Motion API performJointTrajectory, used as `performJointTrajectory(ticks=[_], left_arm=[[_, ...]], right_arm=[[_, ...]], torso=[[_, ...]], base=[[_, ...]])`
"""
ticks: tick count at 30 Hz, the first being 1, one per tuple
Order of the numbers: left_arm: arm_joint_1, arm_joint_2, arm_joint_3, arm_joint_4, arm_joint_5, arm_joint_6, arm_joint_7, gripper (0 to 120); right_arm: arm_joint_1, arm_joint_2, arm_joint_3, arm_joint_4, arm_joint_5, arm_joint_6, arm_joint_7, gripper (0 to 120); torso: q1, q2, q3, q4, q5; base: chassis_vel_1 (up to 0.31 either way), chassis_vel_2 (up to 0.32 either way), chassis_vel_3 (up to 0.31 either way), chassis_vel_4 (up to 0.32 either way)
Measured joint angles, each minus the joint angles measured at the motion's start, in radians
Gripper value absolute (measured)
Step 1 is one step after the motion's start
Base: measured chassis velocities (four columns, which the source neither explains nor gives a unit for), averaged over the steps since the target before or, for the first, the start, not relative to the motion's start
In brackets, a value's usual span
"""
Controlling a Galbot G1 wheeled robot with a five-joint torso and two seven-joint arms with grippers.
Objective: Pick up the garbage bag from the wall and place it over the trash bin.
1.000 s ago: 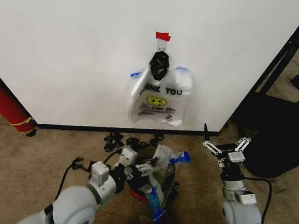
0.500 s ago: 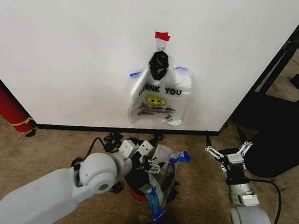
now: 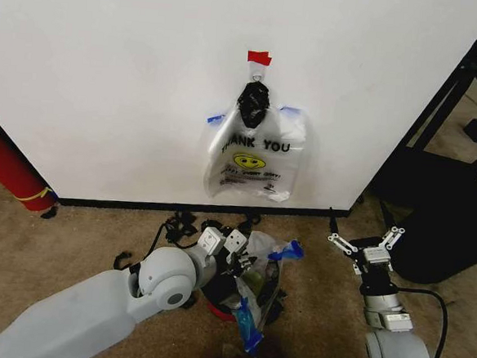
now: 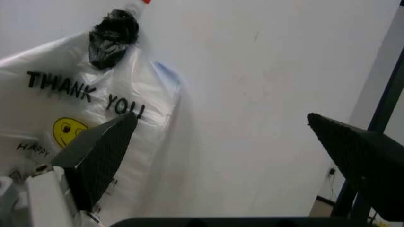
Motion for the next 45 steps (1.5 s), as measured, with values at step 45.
performJointTrajectory(ticks=[45], left_arm=[[0.377, -0.043, -0.341, 0.007, 0.142, -0.102, 0.076, 0]], right_arm=[[-0.094, -0.265, -0.186, -0.088, 0.371, -0.397, -0.522, 100]], torso=[[0.0, 0.0, 0.0, -0.0001, 0.0]], base=[[0.0, 0.0, 0.0, 0.0]])
